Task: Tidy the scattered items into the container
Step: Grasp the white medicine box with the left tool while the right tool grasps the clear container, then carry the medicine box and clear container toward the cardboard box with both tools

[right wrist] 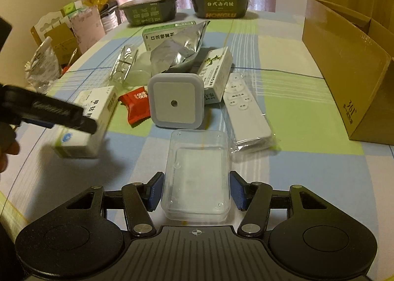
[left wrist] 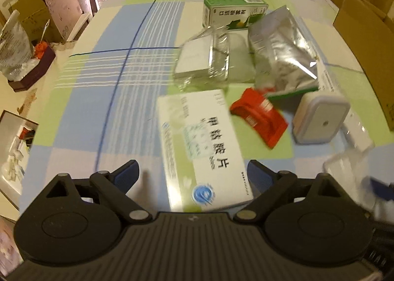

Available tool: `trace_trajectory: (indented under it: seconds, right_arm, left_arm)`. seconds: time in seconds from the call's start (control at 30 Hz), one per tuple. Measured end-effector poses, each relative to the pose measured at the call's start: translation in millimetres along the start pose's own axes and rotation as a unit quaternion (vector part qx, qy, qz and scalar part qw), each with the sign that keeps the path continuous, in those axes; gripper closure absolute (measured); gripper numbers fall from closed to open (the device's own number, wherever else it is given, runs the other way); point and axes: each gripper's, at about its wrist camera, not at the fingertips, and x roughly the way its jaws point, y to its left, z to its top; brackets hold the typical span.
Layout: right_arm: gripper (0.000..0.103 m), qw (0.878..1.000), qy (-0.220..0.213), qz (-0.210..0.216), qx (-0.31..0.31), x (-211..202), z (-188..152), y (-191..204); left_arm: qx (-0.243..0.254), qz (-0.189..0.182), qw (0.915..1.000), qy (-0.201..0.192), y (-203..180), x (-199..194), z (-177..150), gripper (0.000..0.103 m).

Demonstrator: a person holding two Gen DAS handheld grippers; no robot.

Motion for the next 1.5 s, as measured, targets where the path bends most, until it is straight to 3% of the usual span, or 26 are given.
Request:
trace_trajectory:
  seconds: [0.17,0.27,0.37,0.53,0.63,0.97,1.0,1.03,1.5]
  right_arm:
    - [0.044,1.0,0.001,-0.008,-0.012,3.4,-3.1,2.8]
    - [0.044,1.0,-0.001,-0.012,-0.014,4.1,-2.6,2.3]
    - [0.044,1.0,-0.004,-0.016,-0.014,6.0,-0.9,1.8]
    - [0.043,1.0,-0.004,-0.017,-0.016,10.2,1.8,1.9]
    - [0.029,1.0,-0.006,-0.017,-0.01,12.2,3.5,1.2]
    - [0.029,1.0,-0.008,-0.013,-0.006,14.1,2.3,-1.4]
    - [0.04,1.0,-0.007,-0.013,-0.006,14.7,2.2,-1.1]
    - [0.044,1.0,-0.006,-0.012,-0.008,14.7,2.0,-0.7]
    - [0.045,1.0,-0.001,0.002,-0.025,10.8,1.2,6.7]
  left_arm:
    - [0.018,-0.001,0.9998,-0.002,-0.1,5.5,12.7,0.012]
    - [0.02,-0.02,0.9995,0.009,-2.3,14.1,20.2,0.012]
    - [0.021,-0.025,0.999,0.028,-1.7,22.7,23.8,0.029]
    - [0.028,-0.03,0.9985,0.038,3.3,26.4,26.4,0.033]
    - [0.038,-0.032,0.998,0.038,3.1,23.5,25.2,0.034]
    - [0.063,-0.049,0.9953,0.056,-4.7,0.0,-5.7,0.035]
    - [0.069,-0.047,0.9948,0.059,-6.4,-1.2,-7.5,0.034]
    - [0.074,-0.046,0.9943,0.062,-7.8,-1.6,-8.2,0.034]
    - [0.063,-0.037,0.9954,0.062,-11.3,1.7,-5.2,0.036]
